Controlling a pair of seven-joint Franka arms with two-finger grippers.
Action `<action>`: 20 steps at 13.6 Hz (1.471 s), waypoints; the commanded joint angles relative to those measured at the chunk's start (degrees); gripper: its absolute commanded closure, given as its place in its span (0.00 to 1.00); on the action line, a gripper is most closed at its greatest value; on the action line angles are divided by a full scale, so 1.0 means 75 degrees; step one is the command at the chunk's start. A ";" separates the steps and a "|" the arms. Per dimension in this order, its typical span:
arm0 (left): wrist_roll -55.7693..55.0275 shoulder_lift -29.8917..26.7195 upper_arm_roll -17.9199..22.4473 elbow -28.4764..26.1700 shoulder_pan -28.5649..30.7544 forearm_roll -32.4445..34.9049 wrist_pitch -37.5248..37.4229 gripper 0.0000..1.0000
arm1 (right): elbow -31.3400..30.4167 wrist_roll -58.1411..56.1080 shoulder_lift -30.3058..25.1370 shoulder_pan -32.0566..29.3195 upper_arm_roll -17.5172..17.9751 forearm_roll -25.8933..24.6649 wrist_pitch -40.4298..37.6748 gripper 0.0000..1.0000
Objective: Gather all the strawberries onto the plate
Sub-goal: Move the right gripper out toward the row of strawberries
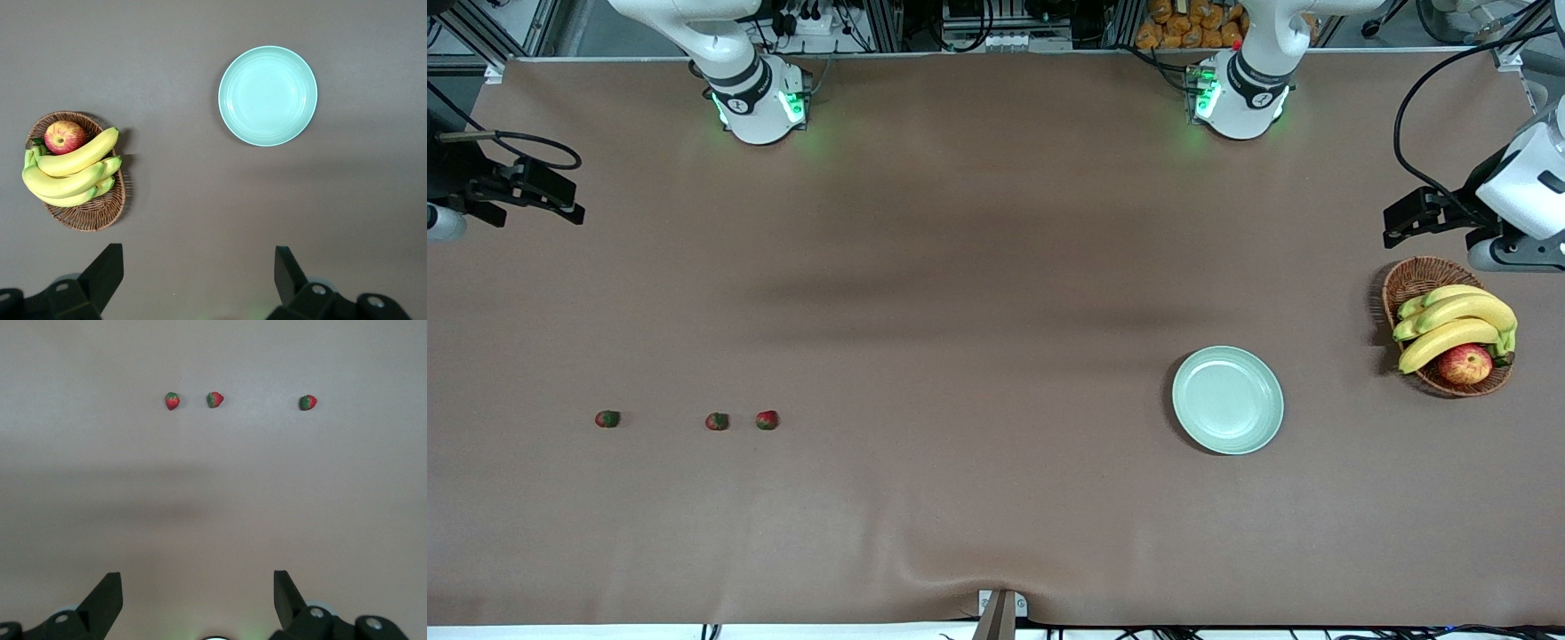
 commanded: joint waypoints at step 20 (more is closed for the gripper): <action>0.0050 0.1058 -0.0117 0.0741 -0.0201 -0.0197 0.0434 0.00 | 0.0058 0.0071 0.2121 0.0484 -0.0019 0.0261 0.1731 0.00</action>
